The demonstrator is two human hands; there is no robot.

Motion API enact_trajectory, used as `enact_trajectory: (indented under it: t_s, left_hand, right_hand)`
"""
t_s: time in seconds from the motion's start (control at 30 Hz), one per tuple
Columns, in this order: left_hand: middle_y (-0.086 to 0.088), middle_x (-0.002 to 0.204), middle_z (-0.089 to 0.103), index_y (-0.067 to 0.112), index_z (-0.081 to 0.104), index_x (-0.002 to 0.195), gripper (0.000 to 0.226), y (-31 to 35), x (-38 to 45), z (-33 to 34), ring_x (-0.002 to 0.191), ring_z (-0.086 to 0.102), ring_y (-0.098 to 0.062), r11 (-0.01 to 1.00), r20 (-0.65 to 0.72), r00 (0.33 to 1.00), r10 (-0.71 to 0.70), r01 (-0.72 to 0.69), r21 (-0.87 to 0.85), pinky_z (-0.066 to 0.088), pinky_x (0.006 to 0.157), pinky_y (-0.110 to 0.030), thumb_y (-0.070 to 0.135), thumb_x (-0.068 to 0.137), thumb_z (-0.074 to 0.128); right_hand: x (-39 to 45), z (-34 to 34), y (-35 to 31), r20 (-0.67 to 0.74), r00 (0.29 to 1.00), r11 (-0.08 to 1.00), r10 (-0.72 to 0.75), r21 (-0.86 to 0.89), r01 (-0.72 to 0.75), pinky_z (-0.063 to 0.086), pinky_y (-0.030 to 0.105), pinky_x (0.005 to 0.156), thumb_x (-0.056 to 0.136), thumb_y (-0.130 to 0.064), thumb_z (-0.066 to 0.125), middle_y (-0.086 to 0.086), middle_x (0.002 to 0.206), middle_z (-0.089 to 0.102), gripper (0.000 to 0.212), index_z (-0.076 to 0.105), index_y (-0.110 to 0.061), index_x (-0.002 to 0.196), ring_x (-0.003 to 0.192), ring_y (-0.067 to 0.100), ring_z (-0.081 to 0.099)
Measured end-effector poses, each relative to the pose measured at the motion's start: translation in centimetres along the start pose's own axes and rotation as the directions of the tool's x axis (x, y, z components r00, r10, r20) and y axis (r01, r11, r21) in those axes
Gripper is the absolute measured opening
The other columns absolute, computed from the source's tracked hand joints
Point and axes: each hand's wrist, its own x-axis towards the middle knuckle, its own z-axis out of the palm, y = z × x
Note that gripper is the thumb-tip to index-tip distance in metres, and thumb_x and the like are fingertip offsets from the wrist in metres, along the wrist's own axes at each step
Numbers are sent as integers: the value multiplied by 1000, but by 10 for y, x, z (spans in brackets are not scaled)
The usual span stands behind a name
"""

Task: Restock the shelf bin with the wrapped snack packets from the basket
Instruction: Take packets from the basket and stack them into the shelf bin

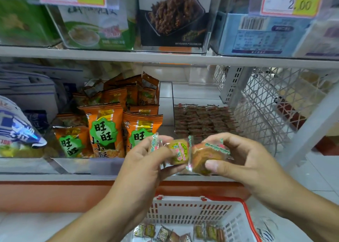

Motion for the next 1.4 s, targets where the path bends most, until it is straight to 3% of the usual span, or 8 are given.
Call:
enact_trajectory:
  t_s: [0.2,0.43,0.57,0.77,0.93,1.17,1.3,1.4]
  left_hand:
    - [-19,94,78,11,81,81,20,4,0,4,91,77,-29,995,104,991,-81,86,-45,63,66,-35,27,72,72]
    - [-10,95,79,18,82,91,12,4,-3,1,85,76,-19,1000,207,978,13,-12,-7,61,73,-28,15,80,80]
    - [5,72,72,23,82,90,24,3,-6,3,65,67,-5,993,182,983,27,-47,105,55,59,-21,32,69,77]
    - [6,71,67,20,79,87,22,-1,-2,0,63,60,-4,945,201,978,-51,-18,327,47,51,-19,39,76,76]
    - [-2,72,59,9,75,91,30,-6,-4,1,57,49,-8,901,277,934,-228,95,423,40,49,-17,39,85,73]
    - [-24,114,72,2,67,121,71,5,-3,5,74,70,-26,898,154,906,-395,416,-143,58,60,-32,65,90,59]
    - [-29,119,70,-3,62,125,53,7,1,0,101,73,-43,887,134,934,-332,357,-292,63,68,-36,42,100,49]
    - [-27,116,72,-2,66,121,30,1,3,1,90,76,-29,943,63,962,-265,272,-192,63,70,-31,8,101,46]
  right_hand:
    - [1,-2,-1,45,993,993,105,-59,-103,58,29,82,76,-22,84,7,111,75,35,72,-17,108,101,23,72]
    - [2,4,-2,194,918,733,345,556,-393,62,32,82,78,-13,70,25,121,69,41,71,3,115,100,27,72]
    - [1,3,-3,227,926,823,302,428,-373,60,27,83,76,-10,72,19,119,72,39,74,-8,115,103,27,72]
    - [-1,-5,6,200,957,968,211,89,-233,53,36,101,74,-3,74,2,135,66,80,46,-23,147,122,24,64]
    - [-4,-10,3,401,876,964,267,-97,-249,54,48,99,84,4,74,8,137,62,84,40,-36,150,112,30,68]
    - [-2,-22,-1,245,943,952,227,148,-268,59,35,86,73,7,78,11,126,69,66,58,-16,131,108,31,70]
    - [0,-23,-5,190,958,937,216,235,-258,57,42,89,63,-12,82,10,125,70,60,70,-25,120,108,31,70]
    - [-2,-21,-6,221,952,944,214,205,-259,53,46,89,65,-19,80,10,124,70,57,69,-29,121,107,31,68]
